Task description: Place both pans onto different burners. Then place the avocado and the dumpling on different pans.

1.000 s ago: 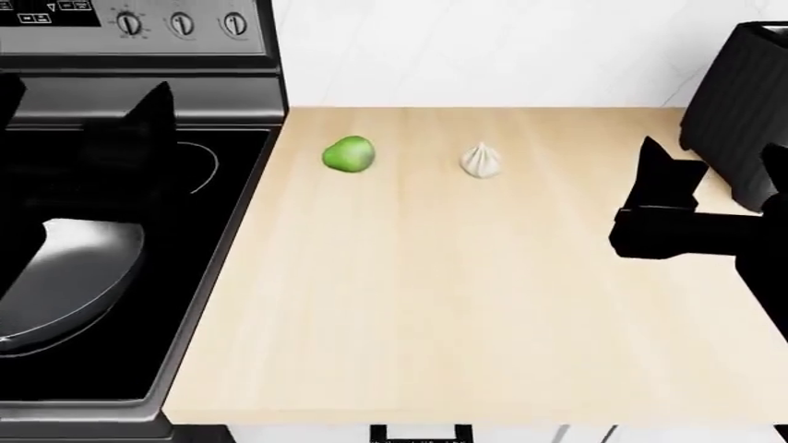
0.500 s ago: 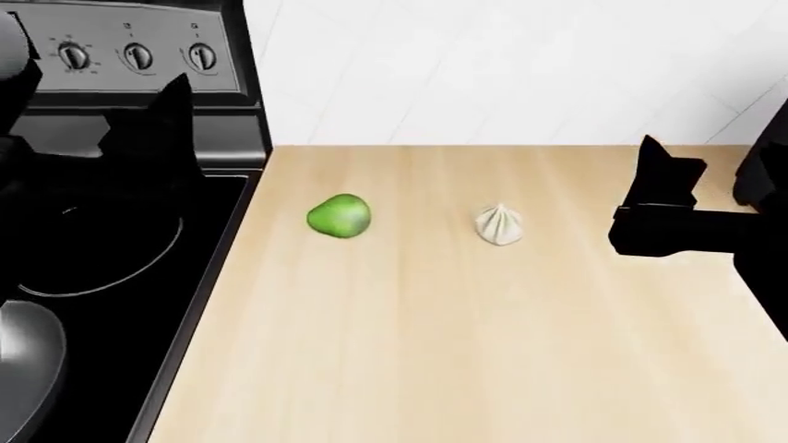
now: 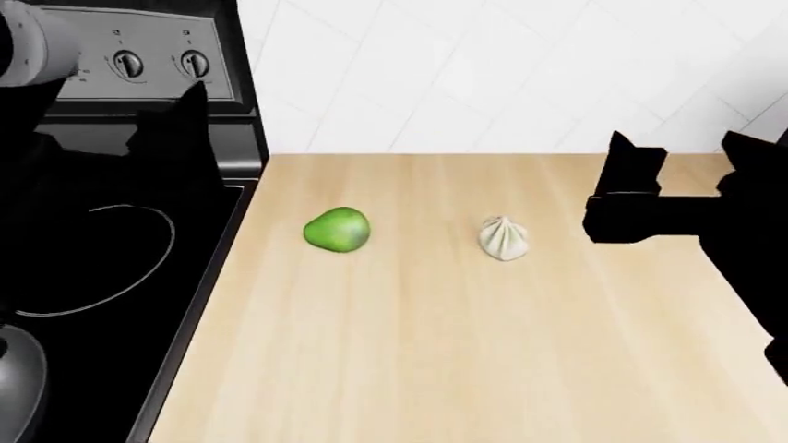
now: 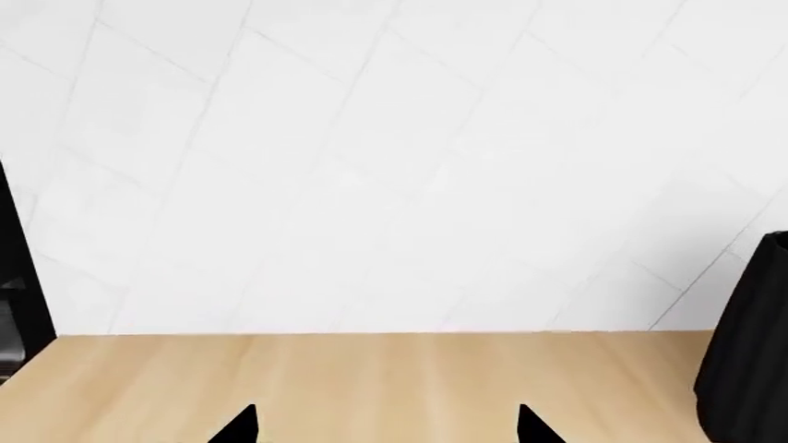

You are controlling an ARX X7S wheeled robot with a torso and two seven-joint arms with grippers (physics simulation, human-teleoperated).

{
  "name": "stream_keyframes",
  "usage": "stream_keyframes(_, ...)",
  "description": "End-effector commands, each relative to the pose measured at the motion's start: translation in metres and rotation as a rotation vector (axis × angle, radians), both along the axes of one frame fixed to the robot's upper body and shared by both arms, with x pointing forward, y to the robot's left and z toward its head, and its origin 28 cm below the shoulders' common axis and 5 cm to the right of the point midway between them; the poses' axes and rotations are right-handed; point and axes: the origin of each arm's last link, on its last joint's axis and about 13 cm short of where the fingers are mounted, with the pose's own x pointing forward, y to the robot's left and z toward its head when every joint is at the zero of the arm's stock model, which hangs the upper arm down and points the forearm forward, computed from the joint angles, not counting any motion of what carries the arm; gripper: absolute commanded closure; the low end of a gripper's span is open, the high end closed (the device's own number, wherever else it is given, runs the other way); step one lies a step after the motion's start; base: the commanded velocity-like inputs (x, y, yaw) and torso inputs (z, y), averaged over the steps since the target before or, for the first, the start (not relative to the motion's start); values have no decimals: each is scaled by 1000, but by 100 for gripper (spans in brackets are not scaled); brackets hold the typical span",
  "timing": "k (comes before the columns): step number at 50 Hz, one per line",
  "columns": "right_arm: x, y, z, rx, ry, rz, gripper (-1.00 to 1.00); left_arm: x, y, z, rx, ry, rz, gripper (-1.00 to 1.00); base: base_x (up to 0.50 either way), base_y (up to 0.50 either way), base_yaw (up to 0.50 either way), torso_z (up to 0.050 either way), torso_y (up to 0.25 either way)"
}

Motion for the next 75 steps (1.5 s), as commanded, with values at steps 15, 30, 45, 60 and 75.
stream_keyframes(15, 59, 22, 6, -55, 81, 128, -100, 27, -10, 14, 50, 20, -25, -100, 0, 0, 0, 0, 0)
stream_keyframes(30, 92, 31, -21, -35, 194, 167, -100, 30, -15, 23, 62, 11, -32, -100, 0, 0, 0, 0, 0)
stream_keyframes(45, 119, 31, -48, -5, 285, 155, -100, 30, -18, 25, 69, 5, -40, -100, 0, 0, 0, 0, 0)
stream_keyframes(60, 127, 33, -66, -11, 342, 140, -100, 30, -17, 25, 62, 4, -42, -100, 0, 0, 0, 0, 0)
stream_keyframes(75, 129, 33, -78, -15, 376, 132, -100, 30, -18, 24, 60, 5, -46, -100, 0, 0, 0, 0, 0)
